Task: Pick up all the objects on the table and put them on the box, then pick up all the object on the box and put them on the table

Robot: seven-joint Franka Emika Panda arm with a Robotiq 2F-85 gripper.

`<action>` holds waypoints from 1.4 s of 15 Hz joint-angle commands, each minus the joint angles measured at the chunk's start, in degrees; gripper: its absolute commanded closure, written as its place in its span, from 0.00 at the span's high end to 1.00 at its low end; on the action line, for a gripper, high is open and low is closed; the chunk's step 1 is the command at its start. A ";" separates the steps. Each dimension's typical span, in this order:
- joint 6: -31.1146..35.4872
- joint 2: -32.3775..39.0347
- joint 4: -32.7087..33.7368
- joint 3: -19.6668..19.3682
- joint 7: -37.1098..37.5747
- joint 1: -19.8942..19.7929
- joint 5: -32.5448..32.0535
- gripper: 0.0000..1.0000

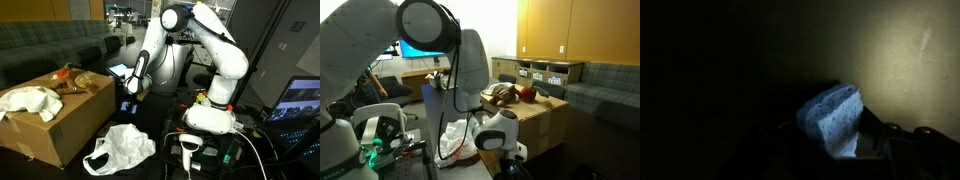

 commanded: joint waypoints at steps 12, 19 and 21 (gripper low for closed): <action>-3.12 -20.10 -18.39 -8.03 4.91 8.75 -1.39 0.03; -7.44 -34.24 -23.82 -13.99 14.94 18.80 -4.62 0.03; -11.14 -37.24 -22.42 -13.77 18.24 20.32 -6.96 0.03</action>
